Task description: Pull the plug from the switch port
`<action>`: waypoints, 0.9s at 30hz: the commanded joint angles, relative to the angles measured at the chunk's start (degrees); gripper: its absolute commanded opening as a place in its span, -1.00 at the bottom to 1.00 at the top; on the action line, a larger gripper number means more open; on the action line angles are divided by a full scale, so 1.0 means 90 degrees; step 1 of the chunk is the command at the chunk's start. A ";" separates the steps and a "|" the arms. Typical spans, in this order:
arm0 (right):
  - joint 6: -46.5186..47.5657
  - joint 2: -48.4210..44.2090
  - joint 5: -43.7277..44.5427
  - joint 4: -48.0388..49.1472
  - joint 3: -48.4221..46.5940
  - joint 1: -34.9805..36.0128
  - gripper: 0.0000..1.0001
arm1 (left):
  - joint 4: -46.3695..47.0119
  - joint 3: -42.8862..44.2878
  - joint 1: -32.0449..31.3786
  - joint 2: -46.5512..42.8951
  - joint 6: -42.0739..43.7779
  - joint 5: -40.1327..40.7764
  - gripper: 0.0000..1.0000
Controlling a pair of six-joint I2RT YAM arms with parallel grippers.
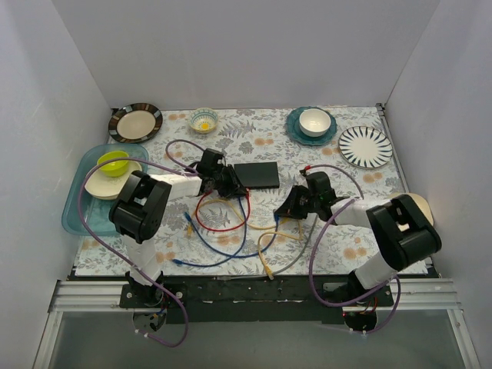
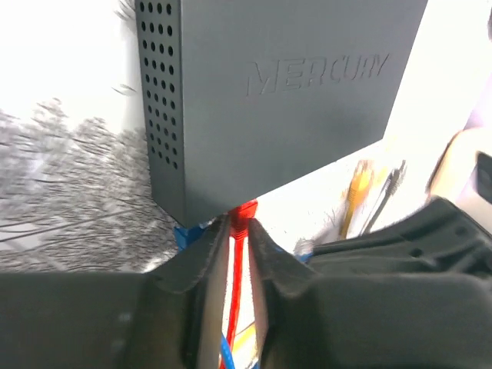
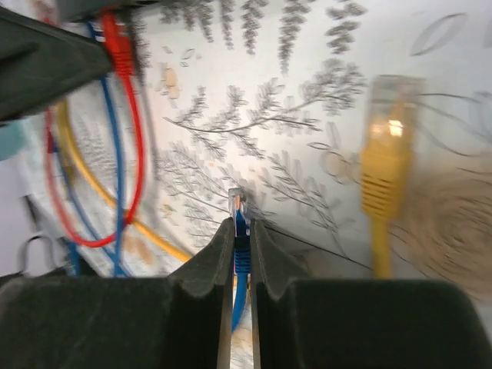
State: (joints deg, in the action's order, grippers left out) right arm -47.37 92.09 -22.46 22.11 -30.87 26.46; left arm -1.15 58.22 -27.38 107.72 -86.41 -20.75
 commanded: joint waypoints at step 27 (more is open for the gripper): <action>0.1388 0.2168 0.1636 -0.2740 -0.5543 -0.0039 -0.97 | -0.0106 -0.1009 0.0560 -0.2047 -0.0915 0.1046 -0.17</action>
State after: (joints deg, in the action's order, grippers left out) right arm -32.36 105.73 -5.19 -4.14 -73.45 26.33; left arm 3.38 52.62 -24.29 93.89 -91.02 -17.17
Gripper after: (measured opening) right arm 0.039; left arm 0.498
